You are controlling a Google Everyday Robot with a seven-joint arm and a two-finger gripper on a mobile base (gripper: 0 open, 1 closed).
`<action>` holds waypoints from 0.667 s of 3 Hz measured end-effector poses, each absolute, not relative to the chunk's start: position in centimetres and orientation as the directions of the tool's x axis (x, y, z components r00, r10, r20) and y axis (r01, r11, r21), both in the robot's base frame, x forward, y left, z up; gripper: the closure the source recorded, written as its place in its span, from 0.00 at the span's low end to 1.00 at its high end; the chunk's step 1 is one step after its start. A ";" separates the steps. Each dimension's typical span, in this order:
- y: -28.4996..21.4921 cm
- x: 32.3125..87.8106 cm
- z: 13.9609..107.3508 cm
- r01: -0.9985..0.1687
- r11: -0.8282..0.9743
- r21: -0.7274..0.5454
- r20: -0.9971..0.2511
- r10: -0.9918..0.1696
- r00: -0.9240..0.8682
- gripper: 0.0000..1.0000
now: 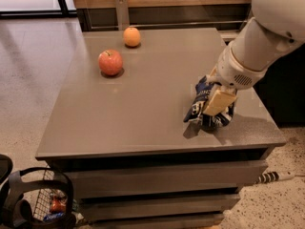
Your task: Move blue chip bag near orange
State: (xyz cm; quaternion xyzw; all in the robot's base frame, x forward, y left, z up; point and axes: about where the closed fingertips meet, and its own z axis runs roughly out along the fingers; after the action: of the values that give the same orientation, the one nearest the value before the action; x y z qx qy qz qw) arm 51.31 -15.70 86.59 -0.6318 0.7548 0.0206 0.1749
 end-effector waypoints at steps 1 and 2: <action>-16.6 55.8 90.4 -0.950 0.151 -0.272 -0.251 -0.965 -0.081 1.00; -17.4 60.8 94.0 -0.923 0.143 -0.357 -0.253 -0.966 -0.051 1.00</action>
Offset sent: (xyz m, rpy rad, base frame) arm 0.1614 -0.0303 0.1213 -0.0479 -0.2890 0.0372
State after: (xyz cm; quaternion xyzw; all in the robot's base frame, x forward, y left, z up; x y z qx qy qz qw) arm 60.77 -17.42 93.96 -0.6529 0.7234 -0.0489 0.2191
